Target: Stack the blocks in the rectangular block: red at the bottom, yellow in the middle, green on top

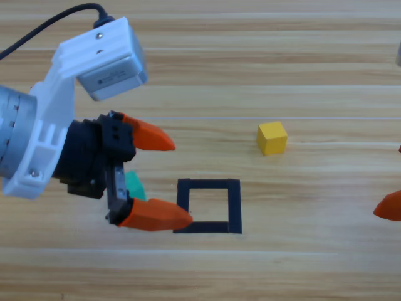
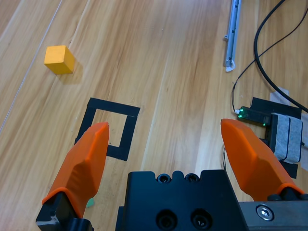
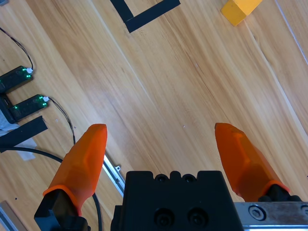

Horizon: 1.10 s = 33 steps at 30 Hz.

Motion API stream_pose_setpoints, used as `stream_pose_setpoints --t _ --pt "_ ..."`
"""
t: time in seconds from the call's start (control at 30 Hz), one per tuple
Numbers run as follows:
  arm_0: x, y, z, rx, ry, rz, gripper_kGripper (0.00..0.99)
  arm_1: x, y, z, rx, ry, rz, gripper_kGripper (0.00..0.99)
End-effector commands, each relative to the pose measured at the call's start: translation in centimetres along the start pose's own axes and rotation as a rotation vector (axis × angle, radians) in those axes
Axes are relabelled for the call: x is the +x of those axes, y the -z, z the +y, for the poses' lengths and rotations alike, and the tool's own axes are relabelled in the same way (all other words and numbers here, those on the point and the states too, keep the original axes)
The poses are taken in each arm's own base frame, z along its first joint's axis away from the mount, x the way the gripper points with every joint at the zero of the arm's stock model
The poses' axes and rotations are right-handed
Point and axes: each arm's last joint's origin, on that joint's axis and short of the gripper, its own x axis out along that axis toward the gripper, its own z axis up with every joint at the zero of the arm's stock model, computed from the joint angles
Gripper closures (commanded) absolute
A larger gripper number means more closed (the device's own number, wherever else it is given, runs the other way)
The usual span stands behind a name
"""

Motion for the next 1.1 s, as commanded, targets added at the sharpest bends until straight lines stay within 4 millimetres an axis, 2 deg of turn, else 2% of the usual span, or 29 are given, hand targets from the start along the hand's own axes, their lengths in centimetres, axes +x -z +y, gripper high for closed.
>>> stream_pose_setpoints --t 0.03,0.17,0.3,0.37,0.47,0.53,0.63,0.73,0.8,0.93,1.03,1.1 --pt "0.9 1.1 -0.4 -0.019 0.019 0.055 0.0 1.8 0.0 0.4 -0.018 -0.011 0.049 0.001" --pt "0.8 1.2 -0.5 -0.022 0.021 0.055 0.0 2.5 -0.6 0.2 -0.006 0.018 0.063 0.001" --pt "0.7 1.3 -0.5 -0.025 0.019 0.055 0.0 2.8 -2.1 -0.8 0.076 0.11 0.053 0.001" --pt "0.7 1.4 -0.5 -0.023 0.018 0.057 0.0 2.8 -3.3 -2.2 0.154 0.174 0.035 0.001" --pt "0.7 1.4 -0.5 -0.025 0.018 0.057 0.0 3.8 -5.8 -5.7 0.281 0.154 0.011 0.001" --pt "0.7 1.5 -0.5 -0.024 0.017 0.059 0.0 5.9 -8.1 -7.9 0.373 0.111 0.017 0.004" --pt "0.7 1.6 -0.4 -0.037 -0.003 0.066 0.0 10.4 -11.1 -9.7 0.45 0.105 0.093 0.005" --pt "0.7 1.5 0.1 -0.088 -0.068 0.078 0.0 14.6 -12.2 -10.6 0.476 0.093 0.195 0.004" --pt "0.6 1.3 0.8 -0.153 -0.146 0.084 0.0 16.5 -12.1 -11.0 0.499 0.119 0.229 0.004" --pt "-0.4 0.6 3.4 -0.348 -0.345 0.054 0.0 18.6 -12.0 -11.5 0.527 0.173 0.264 0.005" --pt "-2.3 0.4 6.8 -0.542 -0.476 0.027 0.0 19.6 -11.8 -11.7 0.533 0.187 0.285 0.005" --pt "-4.2 1.0 9.4 -0.709 -0.57 0.044 0.0 20.4 -11.6 -11.7 0.54 0.195 0.302 0.007"
